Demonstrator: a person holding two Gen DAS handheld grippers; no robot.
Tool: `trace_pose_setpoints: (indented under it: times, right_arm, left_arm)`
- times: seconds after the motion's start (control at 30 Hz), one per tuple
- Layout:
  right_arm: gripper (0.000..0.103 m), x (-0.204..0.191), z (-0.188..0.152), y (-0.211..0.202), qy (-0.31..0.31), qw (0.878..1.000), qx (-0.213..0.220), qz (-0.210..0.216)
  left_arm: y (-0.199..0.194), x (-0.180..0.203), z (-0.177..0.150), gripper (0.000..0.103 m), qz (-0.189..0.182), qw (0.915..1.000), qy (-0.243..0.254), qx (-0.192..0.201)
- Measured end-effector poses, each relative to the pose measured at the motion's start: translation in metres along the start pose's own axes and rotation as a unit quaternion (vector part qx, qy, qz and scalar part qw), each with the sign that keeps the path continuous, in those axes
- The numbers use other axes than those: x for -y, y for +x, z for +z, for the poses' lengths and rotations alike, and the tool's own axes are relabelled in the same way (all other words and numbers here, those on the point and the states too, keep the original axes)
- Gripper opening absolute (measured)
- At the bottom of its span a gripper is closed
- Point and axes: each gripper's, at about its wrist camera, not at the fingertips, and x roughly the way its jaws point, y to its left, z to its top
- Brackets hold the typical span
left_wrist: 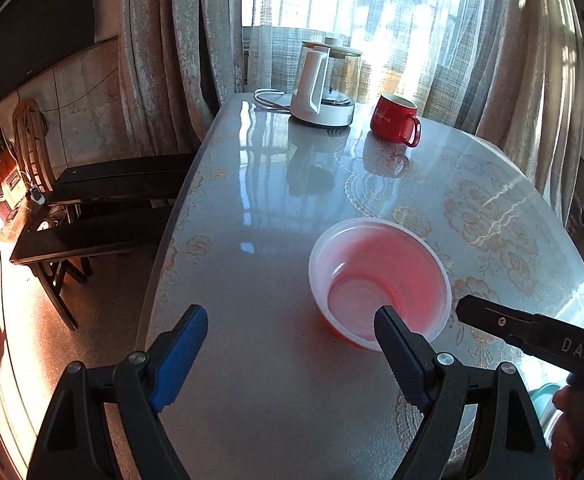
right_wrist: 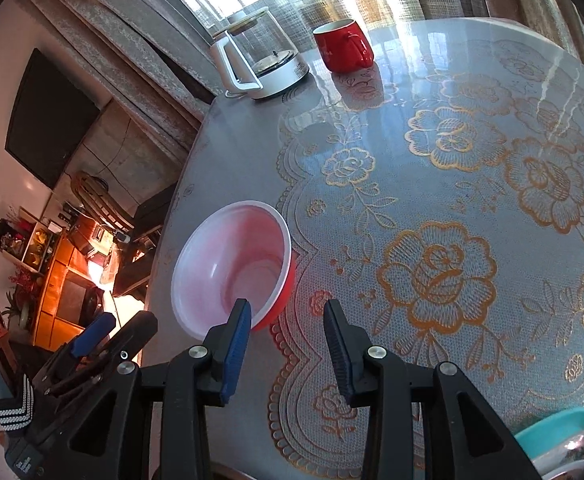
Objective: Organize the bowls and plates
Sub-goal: 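Move both grippers to the rim of the red bowl, then close both grippers on the red bowl rim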
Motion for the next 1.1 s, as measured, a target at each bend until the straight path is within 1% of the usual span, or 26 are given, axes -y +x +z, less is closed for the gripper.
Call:
trace_pose_setpoints:
  times: [0.1,0.2,0.3,0.37,0.4,0.43,0.47,0.53,0.6,0.77,0.93,1.1]
  right_arm:
    - [0.038,0.003,0.005,0.010,0.013,1.000,-0.007,0.010]
    - [0.038,0.005,0.009,0.020,0.021,1.000,-0.015,0.017]
    - [0.038,0.006,0.013,0.029,0.020,1.000,-0.018,0.014]
    - [0.038,0.009,0.013,0.034,0.021,0.999,-0.021,0.012]
    - [0.038,0.010,0.013,0.036,0.022,0.999,-0.025,0.012]
    - [0.036,0.012,0.012,0.039,0.023,0.999,-0.027,0.015]
    - [0.030,0.013,0.011,0.040,0.023,0.999,-0.029,0.020]
    - [0.027,0.014,0.009,0.043,0.021,0.999,-0.032,0.026]
    - [0.026,0.014,0.007,0.043,0.022,0.999,-0.034,0.037]
    - [0.026,0.012,0.004,0.043,0.020,0.998,-0.032,0.041]
    - [0.026,0.012,0.002,0.042,0.020,0.998,-0.033,0.039]
    - [0.021,0.015,-0.001,0.043,0.025,0.998,-0.033,0.045]
  left_arm:
    - [0.012,0.006,0.005,0.085,0.004,0.9999,0.010,-0.008]
    - [0.020,0.008,0.009,0.079,0.003,0.9998,0.016,-0.011]
    - [0.028,0.008,0.011,0.069,-0.008,0.9996,0.012,-0.025]
    - [0.034,0.008,0.012,0.059,-0.017,0.9991,0.009,-0.038]
    - [0.038,0.007,0.013,0.057,-0.017,0.9988,0.008,-0.045]
    - [0.040,0.007,0.014,0.052,-0.017,0.9985,0.007,-0.051]
    - [0.043,0.006,0.014,0.045,-0.018,0.9982,0.006,-0.056]
    - [0.048,0.005,0.014,0.040,-0.023,0.9975,0.004,-0.066]
    - [0.050,0.006,0.013,0.035,-0.026,0.9971,0.005,-0.071]
    - [0.048,0.016,0.011,0.021,-0.019,0.9966,0.032,-0.073]
    - [0.045,0.020,0.008,0.016,-0.021,0.9958,0.051,-0.073]
    - [0.039,0.022,0.003,0.012,-0.024,0.9951,0.066,-0.069]
